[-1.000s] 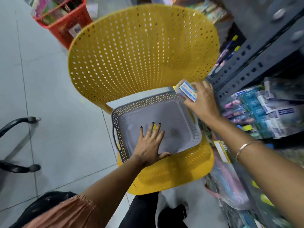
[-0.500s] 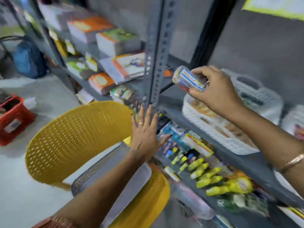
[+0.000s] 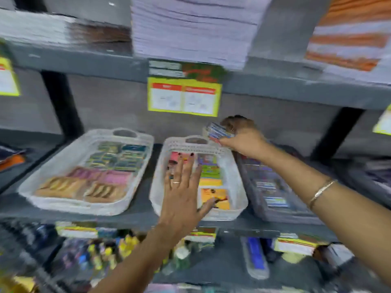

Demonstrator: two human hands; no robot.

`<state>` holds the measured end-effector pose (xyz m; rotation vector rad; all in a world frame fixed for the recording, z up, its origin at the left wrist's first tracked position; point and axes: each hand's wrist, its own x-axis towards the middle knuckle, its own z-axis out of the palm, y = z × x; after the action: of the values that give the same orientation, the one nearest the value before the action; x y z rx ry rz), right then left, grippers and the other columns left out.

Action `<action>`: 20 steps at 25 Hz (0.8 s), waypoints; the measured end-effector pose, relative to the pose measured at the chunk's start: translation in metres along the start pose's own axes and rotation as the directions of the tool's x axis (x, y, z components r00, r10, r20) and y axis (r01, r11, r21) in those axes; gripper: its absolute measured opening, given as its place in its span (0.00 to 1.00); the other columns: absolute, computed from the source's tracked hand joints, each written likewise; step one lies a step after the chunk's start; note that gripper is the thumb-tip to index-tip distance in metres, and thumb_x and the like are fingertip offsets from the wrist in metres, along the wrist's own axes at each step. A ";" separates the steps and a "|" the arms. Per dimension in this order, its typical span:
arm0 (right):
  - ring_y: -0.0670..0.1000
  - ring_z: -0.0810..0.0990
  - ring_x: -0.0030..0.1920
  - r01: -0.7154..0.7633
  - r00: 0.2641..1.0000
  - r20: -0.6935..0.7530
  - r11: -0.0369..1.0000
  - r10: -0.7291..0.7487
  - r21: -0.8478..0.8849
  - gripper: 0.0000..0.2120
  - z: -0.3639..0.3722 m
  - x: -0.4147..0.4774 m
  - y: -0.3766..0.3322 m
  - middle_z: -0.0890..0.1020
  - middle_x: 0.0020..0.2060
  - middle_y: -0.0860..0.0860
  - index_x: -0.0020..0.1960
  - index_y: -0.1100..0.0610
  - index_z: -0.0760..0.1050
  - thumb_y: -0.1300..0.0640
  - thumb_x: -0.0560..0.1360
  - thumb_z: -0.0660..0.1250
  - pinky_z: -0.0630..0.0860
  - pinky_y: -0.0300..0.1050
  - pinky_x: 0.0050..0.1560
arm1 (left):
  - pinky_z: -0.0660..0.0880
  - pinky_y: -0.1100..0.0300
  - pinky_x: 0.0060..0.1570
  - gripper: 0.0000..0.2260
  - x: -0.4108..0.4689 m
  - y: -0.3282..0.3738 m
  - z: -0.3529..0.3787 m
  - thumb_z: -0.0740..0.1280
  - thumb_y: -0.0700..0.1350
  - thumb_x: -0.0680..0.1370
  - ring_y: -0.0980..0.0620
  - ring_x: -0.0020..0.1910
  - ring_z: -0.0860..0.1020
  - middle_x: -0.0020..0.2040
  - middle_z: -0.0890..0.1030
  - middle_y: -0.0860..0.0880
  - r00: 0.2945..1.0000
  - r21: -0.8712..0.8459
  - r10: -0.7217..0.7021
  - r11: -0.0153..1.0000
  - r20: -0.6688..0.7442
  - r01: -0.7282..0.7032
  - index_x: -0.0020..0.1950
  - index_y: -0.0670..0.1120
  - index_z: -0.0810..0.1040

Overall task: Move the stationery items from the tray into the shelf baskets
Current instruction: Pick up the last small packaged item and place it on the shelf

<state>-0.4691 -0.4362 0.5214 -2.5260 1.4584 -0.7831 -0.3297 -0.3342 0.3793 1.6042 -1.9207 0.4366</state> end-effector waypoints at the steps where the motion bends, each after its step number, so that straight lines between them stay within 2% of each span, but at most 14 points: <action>1: 0.61 0.78 0.55 -0.036 0.999 -0.016 0.999 0.036 0.001 0.20 -0.012 -0.007 0.030 0.80 0.53 0.64 0.54 0.64 0.77 0.51 0.69 0.71 0.69 0.46 0.53 | 0.53 0.40 0.66 0.34 0.010 0.029 0.014 0.51 0.66 0.76 0.39 0.72 0.57 0.72 0.64 0.38 0.999 0.003 0.031 1.000 0.028 -0.031 0.71 0.41 0.65; 3: 0.61 0.79 0.53 -0.102 0.995 -0.006 0.995 0.102 -0.010 0.18 -0.025 -0.018 0.076 0.80 0.52 0.64 0.53 0.63 0.78 0.54 0.68 0.72 0.75 0.49 0.54 | 0.54 0.40 0.66 0.34 0.019 0.071 0.034 0.53 0.65 0.75 0.40 0.72 0.58 0.72 0.64 0.39 0.991 -0.004 0.092 0.996 0.094 -0.092 0.70 0.40 0.67; 6: 0.62 0.79 0.53 -0.151 0.988 0.022 0.985 0.154 -0.085 0.20 -0.038 -0.039 0.139 0.80 0.52 0.64 0.54 0.64 0.78 0.52 0.68 0.72 0.74 0.49 0.54 | 0.54 0.41 0.66 0.32 0.014 0.124 0.062 0.50 0.65 0.77 0.43 0.73 0.55 0.73 0.62 0.41 0.973 -0.033 0.157 0.988 0.168 -0.154 0.71 0.42 0.64; 8: 0.62 0.78 0.54 -0.179 0.981 0.050 0.978 0.185 -0.103 0.21 -0.038 -0.051 0.170 0.80 0.53 0.65 0.55 0.65 0.77 0.52 0.68 0.73 0.74 0.50 0.55 | 0.54 0.42 0.66 0.33 0.010 0.142 0.073 0.44 0.66 0.79 0.44 0.73 0.55 0.74 0.62 0.41 0.960 -0.044 0.149 0.989 0.237 -0.143 0.72 0.42 0.61; 12: 0.61 0.79 0.52 -0.258 0.958 0.105 0.960 0.269 -0.105 0.21 -0.028 -0.071 0.221 0.81 0.52 0.63 0.53 0.65 0.77 0.52 0.67 0.73 0.75 0.50 0.51 | 0.53 0.43 0.66 0.36 0.024 0.163 0.088 0.41 0.66 0.78 0.42 0.72 0.59 0.72 0.65 0.41 0.934 -0.041 0.134 0.991 0.332 -0.127 0.70 0.40 0.69; 15: 0.58 0.76 0.54 -0.295 0.929 0.180 0.940 0.324 -0.173 0.23 -0.020 -0.087 0.248 0.79 0.55 0.60 0.56 0.62 0.75 0.52 0.66 0.74 0.74 0.49 0.54 | 0.60 0.42 0.68 0.39 0.040 0.172 0.097 0.37 0.66 0.78 0.42 0.72 0.60 0.72 0.64 0.41 0.913 -0.037 0.081 0.997 0.401 -0.072 0.70 0.40 0.69; 16: 0.58 0.76 0.55 -0.299 0.918 0.212 0.936 0.336 -0.186 0.23 -0.018 -0.094 0.255 0.78 0.56 0.59 0.57 0.61 0.74 0.51 0.66 0.74 0.72 0.48 0.54 | 0.58 0.42 0.68 0.42 0.045 0.174 0.100 0.33 0.67 0.76 0.42 0.73 0.56 0.74 0.61 0.41 0.906 -0.024 0.068 0.998 0.418 -0.064 0.72 0.40 0.66; 19: 0.57 0.76 0.57 -0.291 0.878 0.316 0.926 0.359 -0.242 0.24 -0.012 -0.113 0.272 0.77 0.59 0.58 0.59 0.60 0.72 0.51 0.68 0.73 0.72 0.47 0.56 | 0.43 0.45 0.71 0.51 0.052 0.177 0.107 0.16 0.67 0.63 0.46 0.74 0.37 0.77 0.41 0.44 0.868 0.014 0.065 0.996 0.492 -0.083 0.77 0.45 0.47; 20: 0.56 0.76 0.59 -0.283 0.864 0.352 0.925 0.361 -0.254 0.23 -0.010 -0.118 0.277 0.77 0.60 0.58 0.60 0.59 0.71 0.54 0.69 0.73 0.72 0.47 0.58 | 0.41 0.45 0.71 0.52 0.053 0.177 0.107 0.14 0.66 0.60 0.47 0.73 0.35 0.77 0.39 0.44 0.855 0.017 0.063 0.996 0.514 -0.084 0.77 0.46 0.44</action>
<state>-0.7352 -0.4823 0.3888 -2.2797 1.8024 -0.0712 -0.5309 -0.4006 0.3514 1.8081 -2.3822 0.0680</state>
